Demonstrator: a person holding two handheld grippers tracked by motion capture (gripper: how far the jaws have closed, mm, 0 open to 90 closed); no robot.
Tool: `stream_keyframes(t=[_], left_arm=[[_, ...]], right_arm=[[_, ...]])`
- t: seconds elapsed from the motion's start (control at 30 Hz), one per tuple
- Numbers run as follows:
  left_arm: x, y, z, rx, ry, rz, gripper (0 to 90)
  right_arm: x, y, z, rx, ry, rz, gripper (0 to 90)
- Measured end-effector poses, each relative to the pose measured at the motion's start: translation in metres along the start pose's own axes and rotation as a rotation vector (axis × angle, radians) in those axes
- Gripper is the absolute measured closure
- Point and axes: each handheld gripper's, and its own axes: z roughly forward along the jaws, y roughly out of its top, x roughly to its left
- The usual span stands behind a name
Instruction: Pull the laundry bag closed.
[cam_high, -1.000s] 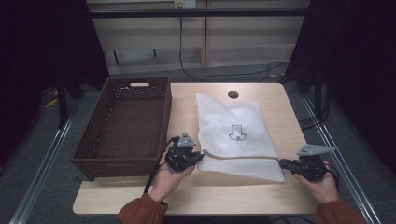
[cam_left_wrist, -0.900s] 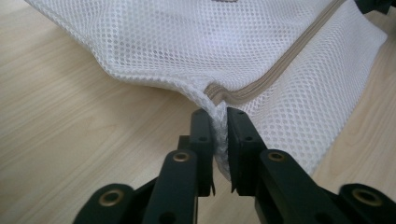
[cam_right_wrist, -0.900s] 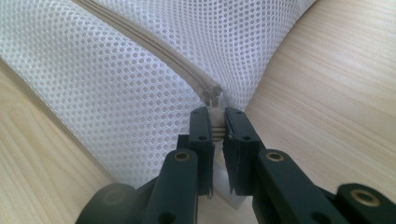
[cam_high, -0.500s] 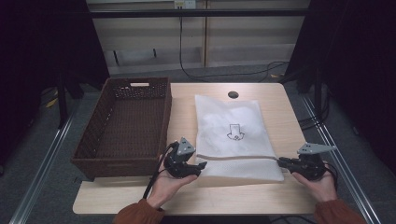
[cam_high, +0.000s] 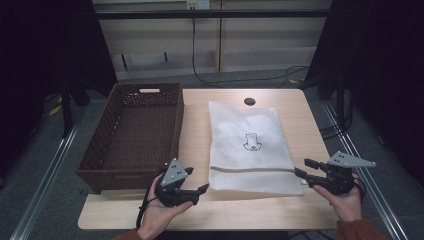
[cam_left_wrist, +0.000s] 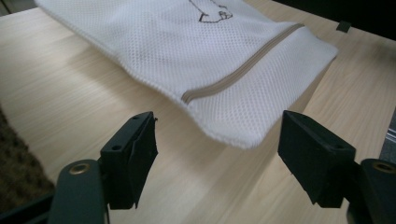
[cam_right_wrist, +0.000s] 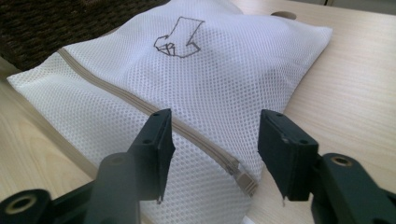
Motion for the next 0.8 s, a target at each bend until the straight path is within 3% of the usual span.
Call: stream_keyframes(t=[0.17, 0.4, 0.67, 0.8], left_arm=[[0.002, -0.015, -0.021, -0.012, 0.040, -0.007, 24.5], [0.015, -0.039, -0.050, 0.000, 0.104, -0.063, 17.9], [0.029, -0.067, -0.077, 0.022, 0.185, -0.099, 17.5], [0.036, -0.077, -0.084, 0.000, 0.217, -0.132, 17.2]], right_arm=[[0.009, 0.002, -0.001, -0.006, 0.001, 0.011, 37.7], [0.025, -0.001, -0.006, -0.021, -0.009, 0.037, 33.6], [0.024, -0.013, -0.007, -0.007, -0.020, 0.062, 32.4], [0.022, -0.023, -0.007, -0.011, -0.013, 0.084, 32.1]])
